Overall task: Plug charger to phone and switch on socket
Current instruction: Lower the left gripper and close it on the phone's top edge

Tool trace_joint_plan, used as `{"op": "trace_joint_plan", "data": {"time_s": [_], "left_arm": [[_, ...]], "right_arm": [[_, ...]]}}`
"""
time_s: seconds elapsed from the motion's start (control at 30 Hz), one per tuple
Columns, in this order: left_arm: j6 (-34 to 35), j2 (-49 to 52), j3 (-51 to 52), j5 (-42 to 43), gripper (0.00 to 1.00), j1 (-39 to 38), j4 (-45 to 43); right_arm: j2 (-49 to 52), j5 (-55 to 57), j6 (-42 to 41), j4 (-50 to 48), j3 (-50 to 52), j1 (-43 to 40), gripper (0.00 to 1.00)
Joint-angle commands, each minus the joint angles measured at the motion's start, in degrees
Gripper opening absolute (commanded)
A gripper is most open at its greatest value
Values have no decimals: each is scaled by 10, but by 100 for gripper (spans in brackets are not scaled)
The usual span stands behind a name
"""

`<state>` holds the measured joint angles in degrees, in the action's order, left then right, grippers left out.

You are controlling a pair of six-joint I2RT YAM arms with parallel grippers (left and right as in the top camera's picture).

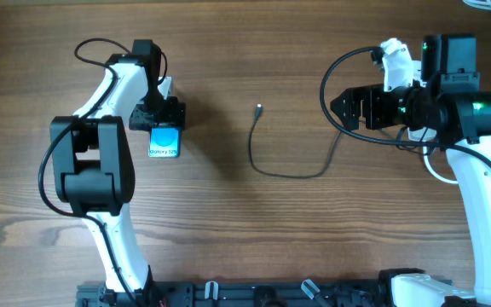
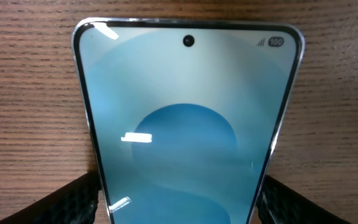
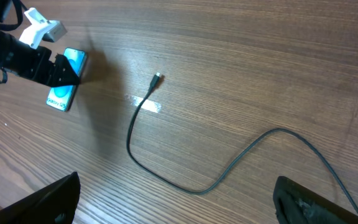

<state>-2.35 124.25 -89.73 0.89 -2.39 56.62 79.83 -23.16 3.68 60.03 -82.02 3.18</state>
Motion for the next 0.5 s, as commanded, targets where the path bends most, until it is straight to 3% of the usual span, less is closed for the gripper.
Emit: {"op": "trace_joint_plan", "data": {"time_s": [0.0, 0.37, 0.47], "left_arm": [[19, 21, 39, 26, 84, 4, -23], [30, 21, 44, 47, 79, 4, -28], [43, 21, 44, 46, 85, 2, -31]], "right_arm": [[5, -13, -7, -2, -11, 0, 100], [5, -13, -9, -5, -11, 0, 100], [5, -13, -9, -5, -11, 0, 100]]}}
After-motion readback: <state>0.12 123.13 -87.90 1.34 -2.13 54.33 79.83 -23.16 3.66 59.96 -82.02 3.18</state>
